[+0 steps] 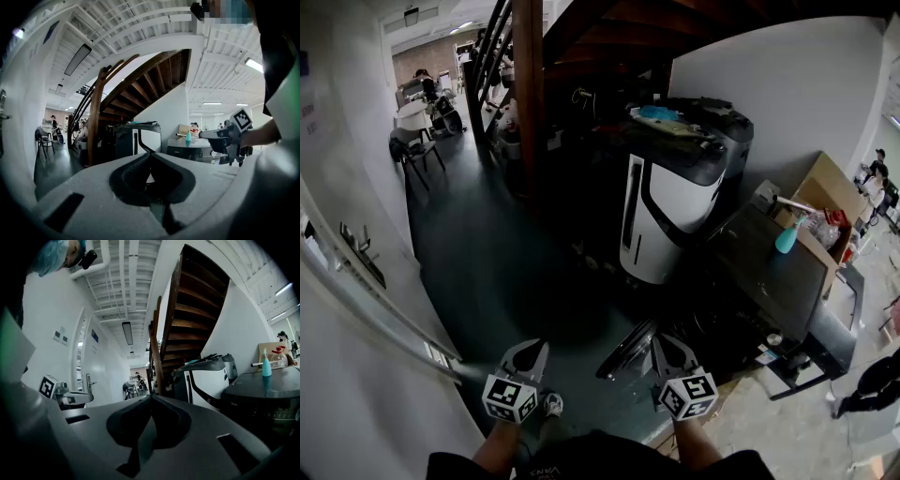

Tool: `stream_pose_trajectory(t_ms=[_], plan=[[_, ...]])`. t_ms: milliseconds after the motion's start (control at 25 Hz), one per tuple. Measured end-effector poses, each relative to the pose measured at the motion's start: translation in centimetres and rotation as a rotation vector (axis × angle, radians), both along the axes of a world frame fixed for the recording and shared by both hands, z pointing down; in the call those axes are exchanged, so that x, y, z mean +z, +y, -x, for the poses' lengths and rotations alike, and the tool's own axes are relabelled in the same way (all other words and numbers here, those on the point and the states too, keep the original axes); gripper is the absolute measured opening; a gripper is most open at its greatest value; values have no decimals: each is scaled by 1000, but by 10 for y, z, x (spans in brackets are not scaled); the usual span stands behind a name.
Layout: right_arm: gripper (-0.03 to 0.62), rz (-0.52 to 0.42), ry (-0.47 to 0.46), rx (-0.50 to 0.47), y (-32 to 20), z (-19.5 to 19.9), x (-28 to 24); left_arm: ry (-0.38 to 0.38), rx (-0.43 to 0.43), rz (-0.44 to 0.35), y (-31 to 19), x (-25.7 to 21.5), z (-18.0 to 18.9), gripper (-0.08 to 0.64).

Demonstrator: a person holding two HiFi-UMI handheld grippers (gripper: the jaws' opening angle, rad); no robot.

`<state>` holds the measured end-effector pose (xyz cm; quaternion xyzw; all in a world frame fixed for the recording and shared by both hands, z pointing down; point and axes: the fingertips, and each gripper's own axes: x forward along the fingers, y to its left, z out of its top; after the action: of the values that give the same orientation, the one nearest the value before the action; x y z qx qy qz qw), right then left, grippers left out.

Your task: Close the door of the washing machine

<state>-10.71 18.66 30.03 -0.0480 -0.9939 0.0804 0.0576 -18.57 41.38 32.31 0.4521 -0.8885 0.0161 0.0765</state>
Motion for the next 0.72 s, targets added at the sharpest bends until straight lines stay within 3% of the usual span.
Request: stream_pose_trajectory(t_ms=[160, 400, 720], plan=[[19, 32, -8, 31, -11, 12, 8, 20, 59, -38, -18, 5, 15, 55], [85, 52, 25, 122, -18, 37, 20, 61, 174, -23, -40, 18, 59, 98], [160, 82, 68, 334, -36, 53, 40, 172, 461, 73, -96, 68, 111, 184]])
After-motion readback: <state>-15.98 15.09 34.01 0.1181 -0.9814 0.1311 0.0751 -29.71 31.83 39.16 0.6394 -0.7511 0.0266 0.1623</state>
